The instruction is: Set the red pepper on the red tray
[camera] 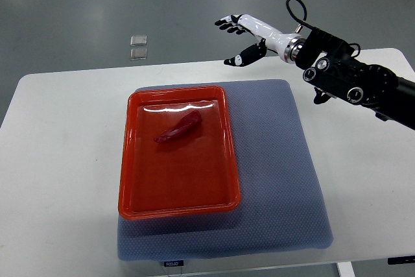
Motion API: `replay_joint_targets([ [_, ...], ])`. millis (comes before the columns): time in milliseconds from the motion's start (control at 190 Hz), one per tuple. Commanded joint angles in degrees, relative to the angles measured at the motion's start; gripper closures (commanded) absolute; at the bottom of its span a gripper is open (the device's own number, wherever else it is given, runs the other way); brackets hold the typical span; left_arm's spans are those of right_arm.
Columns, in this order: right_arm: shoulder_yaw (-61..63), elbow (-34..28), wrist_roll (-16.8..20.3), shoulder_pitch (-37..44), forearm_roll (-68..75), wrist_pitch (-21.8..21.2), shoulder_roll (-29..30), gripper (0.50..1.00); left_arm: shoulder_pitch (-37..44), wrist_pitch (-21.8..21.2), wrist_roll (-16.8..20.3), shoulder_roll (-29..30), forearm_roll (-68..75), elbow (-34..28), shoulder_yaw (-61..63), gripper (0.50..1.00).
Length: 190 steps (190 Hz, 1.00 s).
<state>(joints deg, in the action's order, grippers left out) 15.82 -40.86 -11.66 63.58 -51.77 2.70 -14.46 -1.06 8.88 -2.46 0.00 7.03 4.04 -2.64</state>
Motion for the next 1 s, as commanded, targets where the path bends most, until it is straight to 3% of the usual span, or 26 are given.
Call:
replay_joint_targets([
  [0, 10.0, 0.0, 1.9, -3.7, -0.2, -2.7, -2.0, 0.656, -0.1, 0.0, 0.0, 0.0, 0.0, 0.0, 0.0, 0.5],
  [295, 33.2, 0.0, 5.4, -13.8, -0.2, -4.5, -1.7, 0.648, -0.1, 0.0, 0.0, 0.0, 0.0, 0.0, 0.0, 0.5],
  [458, 46.1, 0.0, 7.0, -19.0, 0.0, -7.8, 0.2, 0.642, 0.0, 0.0, 0.0, 0.0, 0.0, 0.0, 0.0, 0.5],
  [684, 53.5, 0.0, 7.2, -22.6, 2.8, -8.2, 3.7, 0.638, 0.0, 0.0, 0.0, 0.0, 0.0, 0.0, 0.0, 0.5],
  [758, 55.9, 0.0, 7.3, -23.7, 4.7, -8.6, 5.1, 0.603, 0.0, 0.0, 0.0, 0.0, 0.0, 0.0, 0.0, 0.5],
  [995, 58.6, -0.1, 7.0, -26.0, 6.7, -10.8, 7.9, 0.587, 0.0, 0.0, 0.0, 0.0, 0.0, 0.0, 0.0, 0.5],
])
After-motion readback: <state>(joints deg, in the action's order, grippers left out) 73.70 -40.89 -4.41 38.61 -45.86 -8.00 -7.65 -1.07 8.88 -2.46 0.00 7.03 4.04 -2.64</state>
